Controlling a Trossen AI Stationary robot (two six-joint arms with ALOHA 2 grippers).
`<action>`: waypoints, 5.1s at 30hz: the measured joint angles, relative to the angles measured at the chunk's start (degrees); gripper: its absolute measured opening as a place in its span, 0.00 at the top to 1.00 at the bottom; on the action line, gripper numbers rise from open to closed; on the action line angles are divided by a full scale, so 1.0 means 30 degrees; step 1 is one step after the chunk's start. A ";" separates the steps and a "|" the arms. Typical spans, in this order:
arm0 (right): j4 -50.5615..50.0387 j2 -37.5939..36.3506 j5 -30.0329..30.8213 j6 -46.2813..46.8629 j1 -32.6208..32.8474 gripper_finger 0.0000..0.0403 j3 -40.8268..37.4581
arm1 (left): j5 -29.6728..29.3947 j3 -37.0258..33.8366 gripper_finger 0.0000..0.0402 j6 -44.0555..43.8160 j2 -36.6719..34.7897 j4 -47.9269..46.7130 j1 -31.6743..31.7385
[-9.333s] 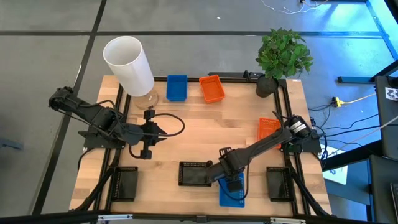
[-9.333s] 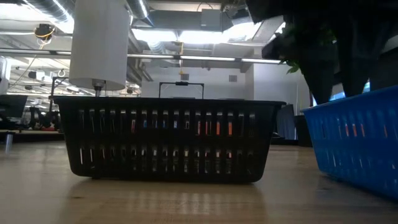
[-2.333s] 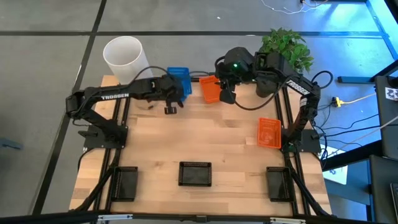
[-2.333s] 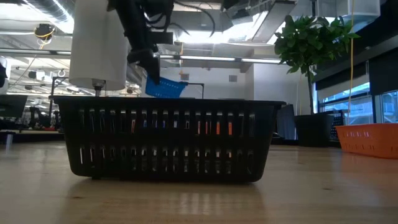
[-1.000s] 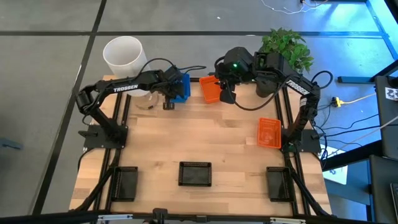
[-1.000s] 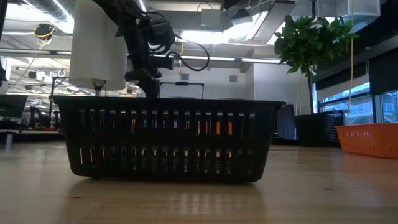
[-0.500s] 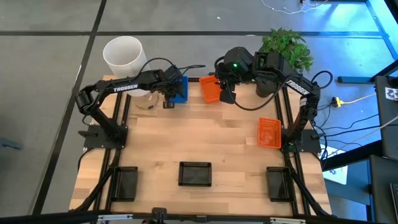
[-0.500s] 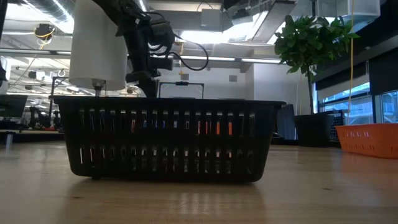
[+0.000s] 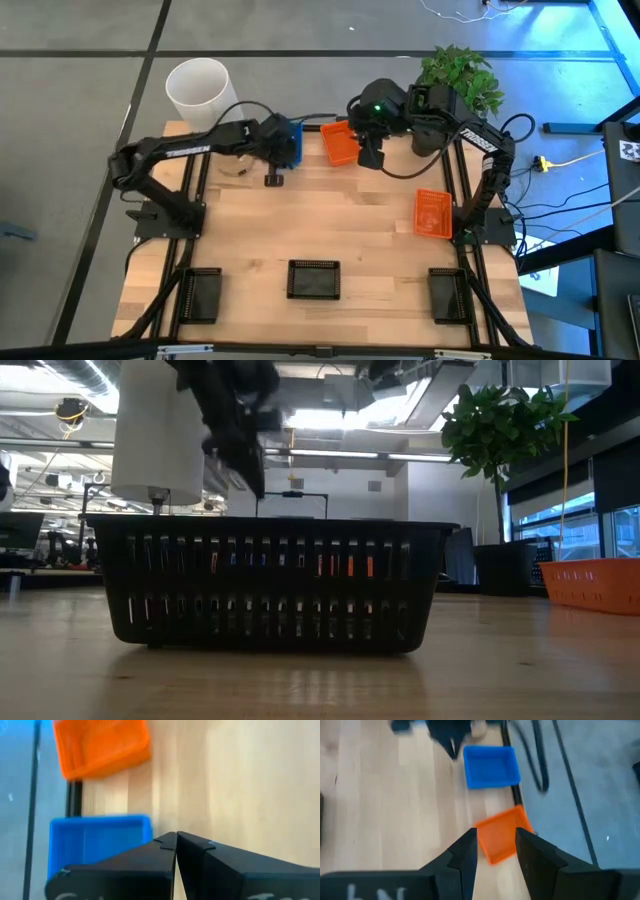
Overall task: Stack baskets by color
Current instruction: Stack the orange basket on top of the orange basket on the table
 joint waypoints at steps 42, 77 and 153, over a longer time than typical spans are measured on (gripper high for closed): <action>-0.2726 -0.7577 -0.3365 2.5810 0.6344 0.99 -1.6217 | -0.6623 0.0007 1.00 -0.9821 -0.6266 -0.4648 -1.1512; 0.3090 -0.7694 -0.6662 2.4209 0.1659 0.58 -2.7160 | -0.6645 0.0007 1.00 -0.9821 -0.6259 -0.4451 -1.1519; 0.8407 -0.5807 -0.2402 1.9124 -0.0933 1.00 -2.2607 | -0.6659 0.0007 1.00 -0.9821 -0.6251 -0.4451 -1.1515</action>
